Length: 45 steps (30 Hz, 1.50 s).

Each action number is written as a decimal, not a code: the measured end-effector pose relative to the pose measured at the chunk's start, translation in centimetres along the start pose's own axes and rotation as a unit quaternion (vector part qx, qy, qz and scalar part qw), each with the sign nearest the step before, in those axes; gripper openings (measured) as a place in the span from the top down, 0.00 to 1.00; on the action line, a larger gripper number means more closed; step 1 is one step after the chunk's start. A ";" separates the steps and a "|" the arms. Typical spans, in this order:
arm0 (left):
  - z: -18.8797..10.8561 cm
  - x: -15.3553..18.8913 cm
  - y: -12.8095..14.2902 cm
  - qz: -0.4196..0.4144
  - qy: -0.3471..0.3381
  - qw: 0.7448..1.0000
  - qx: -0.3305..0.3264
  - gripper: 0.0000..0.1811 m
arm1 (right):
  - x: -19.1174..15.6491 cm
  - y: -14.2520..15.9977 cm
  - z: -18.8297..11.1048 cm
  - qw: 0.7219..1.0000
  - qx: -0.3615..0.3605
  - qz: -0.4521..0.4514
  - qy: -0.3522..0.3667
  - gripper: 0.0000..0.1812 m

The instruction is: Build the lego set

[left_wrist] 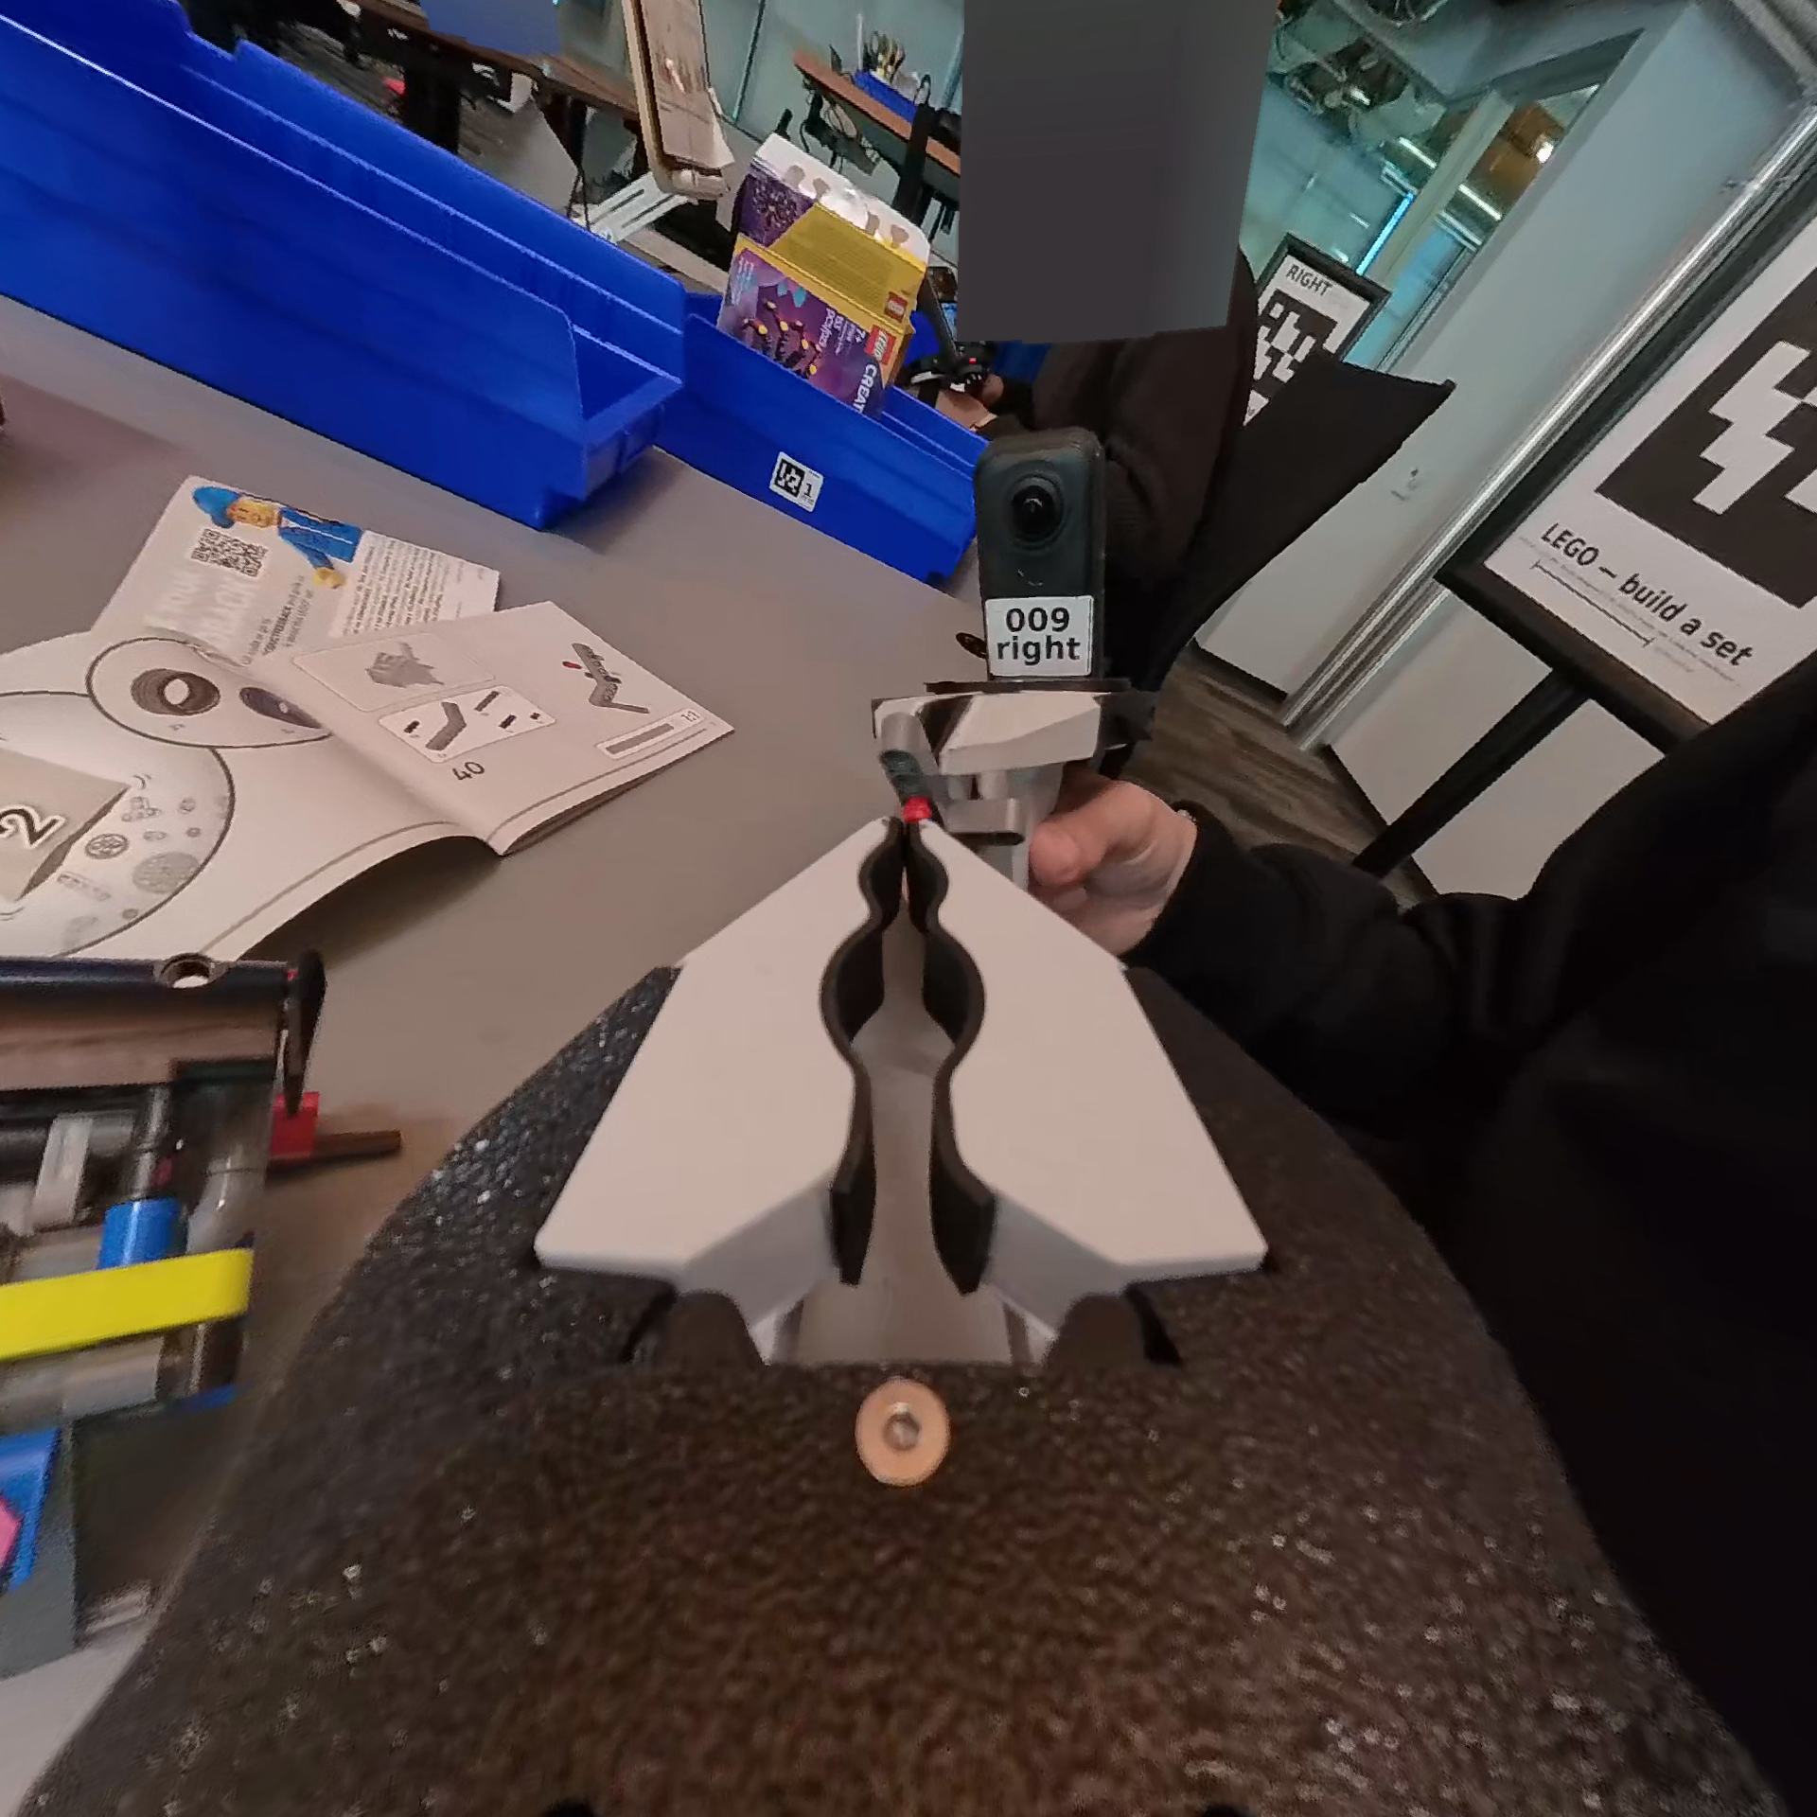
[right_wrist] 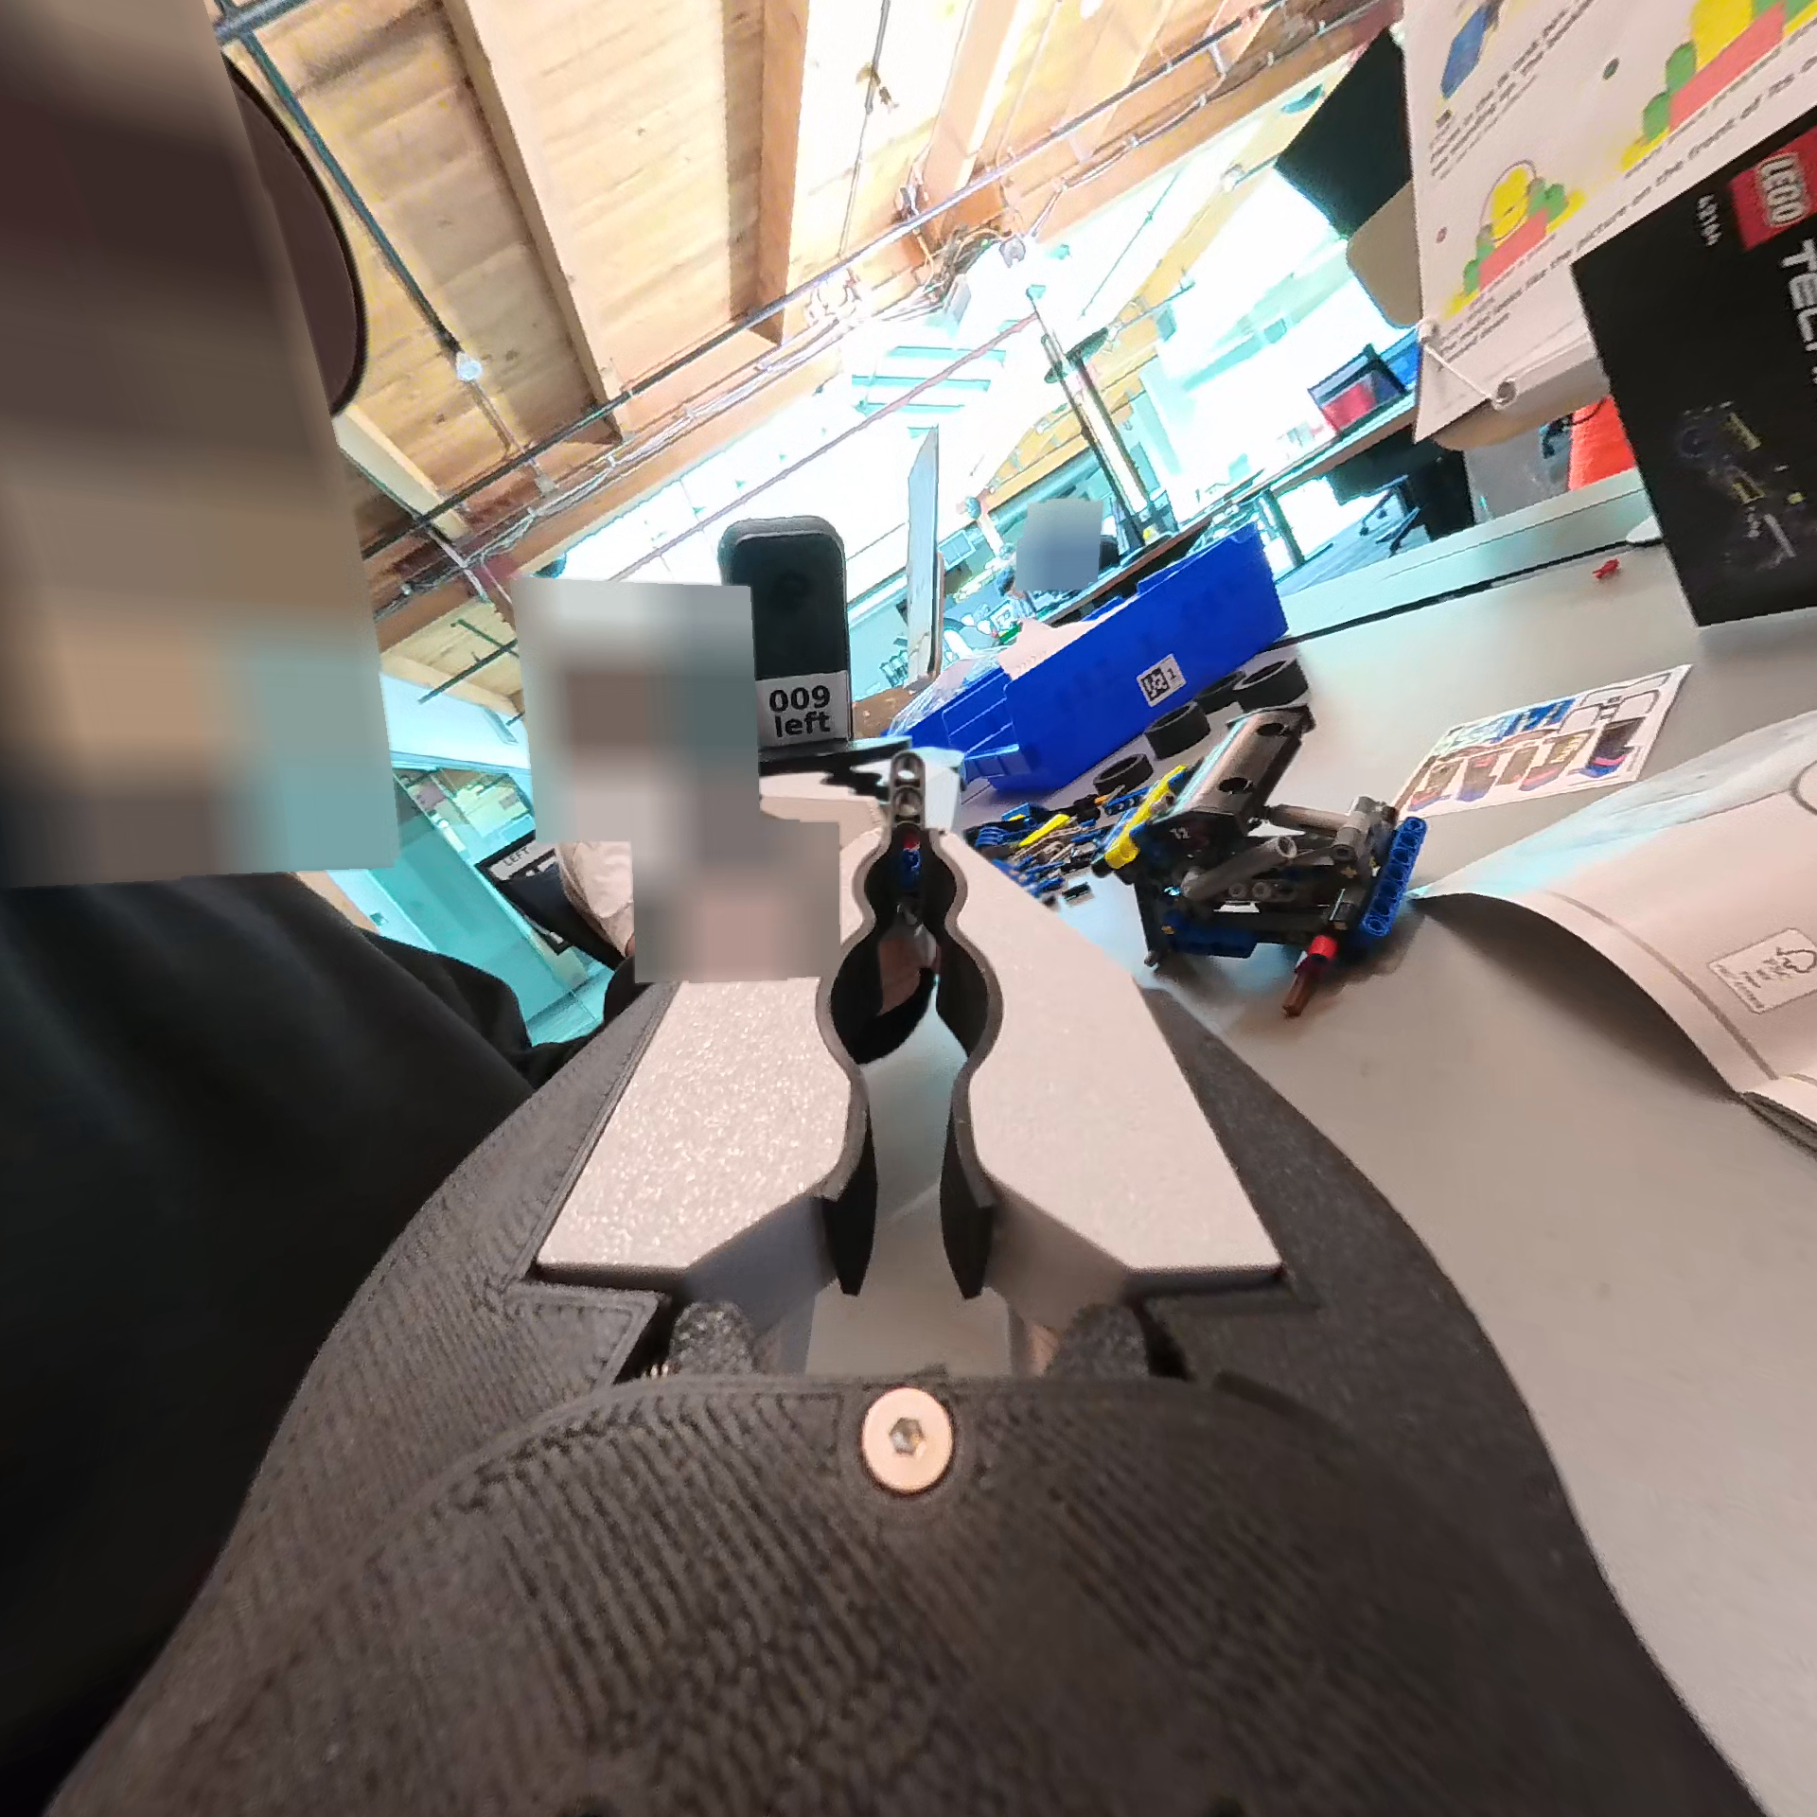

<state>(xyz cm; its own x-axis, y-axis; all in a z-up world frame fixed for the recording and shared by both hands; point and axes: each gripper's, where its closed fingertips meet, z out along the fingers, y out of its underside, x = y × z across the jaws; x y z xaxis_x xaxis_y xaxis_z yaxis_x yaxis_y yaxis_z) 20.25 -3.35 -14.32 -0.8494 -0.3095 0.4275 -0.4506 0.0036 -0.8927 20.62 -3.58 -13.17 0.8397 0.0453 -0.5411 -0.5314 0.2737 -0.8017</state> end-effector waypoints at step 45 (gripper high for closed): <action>7.5 -4.8 9.1 0.197 -0.094 0.928 -0.302 0.91 | 8.3 3.9 -11.8 0.868 -0.316 -0.163 0.346 0.98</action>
<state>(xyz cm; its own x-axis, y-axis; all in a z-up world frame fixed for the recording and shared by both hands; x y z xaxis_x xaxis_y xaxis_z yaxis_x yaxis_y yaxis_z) 22.32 -8.91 -25.53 -0.9438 -0.3306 0.0011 -0.2343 0.6667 -0.7076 24.21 -13.50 -23.82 0.8054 -0.5831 -0.1061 -0.4162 -0.4289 -0.8018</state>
